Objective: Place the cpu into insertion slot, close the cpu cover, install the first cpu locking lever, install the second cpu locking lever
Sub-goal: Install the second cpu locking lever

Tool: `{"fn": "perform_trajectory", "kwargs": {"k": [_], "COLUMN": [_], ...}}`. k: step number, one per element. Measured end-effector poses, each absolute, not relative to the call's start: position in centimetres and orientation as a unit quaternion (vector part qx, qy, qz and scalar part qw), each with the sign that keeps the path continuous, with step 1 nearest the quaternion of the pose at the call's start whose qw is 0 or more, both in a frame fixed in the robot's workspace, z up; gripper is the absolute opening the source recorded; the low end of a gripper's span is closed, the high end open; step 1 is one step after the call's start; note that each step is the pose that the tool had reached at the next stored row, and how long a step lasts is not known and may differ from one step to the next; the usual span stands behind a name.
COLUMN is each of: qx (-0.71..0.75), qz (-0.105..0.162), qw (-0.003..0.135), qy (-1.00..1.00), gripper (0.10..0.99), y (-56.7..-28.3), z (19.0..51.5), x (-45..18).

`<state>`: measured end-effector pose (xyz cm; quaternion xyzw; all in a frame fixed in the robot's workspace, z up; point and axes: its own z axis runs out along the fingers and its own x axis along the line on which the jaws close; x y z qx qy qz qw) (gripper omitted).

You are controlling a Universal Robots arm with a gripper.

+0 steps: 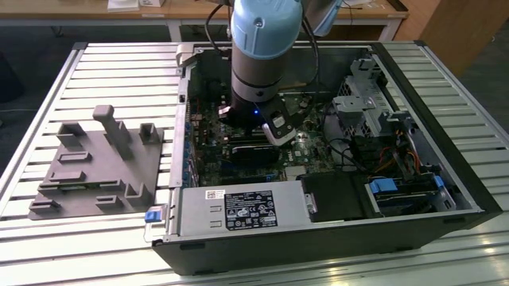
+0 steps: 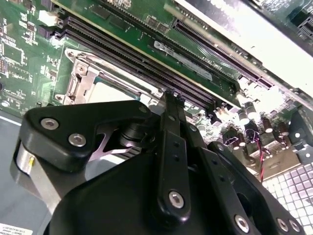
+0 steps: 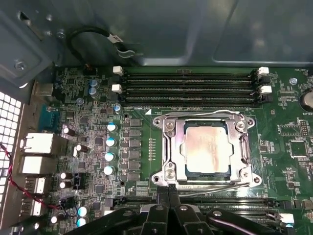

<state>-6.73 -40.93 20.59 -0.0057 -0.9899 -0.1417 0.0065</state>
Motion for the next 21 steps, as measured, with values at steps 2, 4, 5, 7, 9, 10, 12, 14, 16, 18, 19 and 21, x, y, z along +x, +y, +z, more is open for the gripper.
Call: {"fn": "perform_trajectory", "kwargs": {"k": [2, 4, 5, 7, 9, 10, 12, 14, 16, 18, 19, 21], "qx": [-0.006, -0.006, -0.006, -0.006, -0.006, -0.005, -0.006, -0.006, -0.006, -0.006, -0.006, -0.005], "qz": [-0.144, -0.146, -0.147, -0.15, -0.153, -0.154, -0.156, -0.158, -0.162, -0.165, -0.167, -0.168], "qw": [0.006, 0.007, 0.007, 0.007, 0.006, 0.006, 0.006, 0.006, 0.007, 0.007, 0.006, 0.007], "qy": [-0.99, -0.989, -0.989, -0.989, -0.988, -0.988, -0.988, -0.987, -0.987, -0.986, -0.986, -0.986], "gripper": [0.106, 0.106, 0.106, 0.106, 0.106, 0.106, 0.106, 0.106, 0.106, 0.106, 0.106, 0.106], "y": [-40.9, -40.9, -40.9, -40.9, -40.9, -40.9, -40.9, -40.9, -40.9, -40.9, -40.9, -40.9], "z": [20.5, 20.3, 20.2, 20.0, 19.9, 19.8, 19.6, 19.5, 19.4, 19.3, 19.3, 19.2], "x": [-6.7, -6.7, -6.7, -6.9, -7.0, -7.0, -7.0, -7.0, -7.0, -7.0, -7.0, -7.1]}}
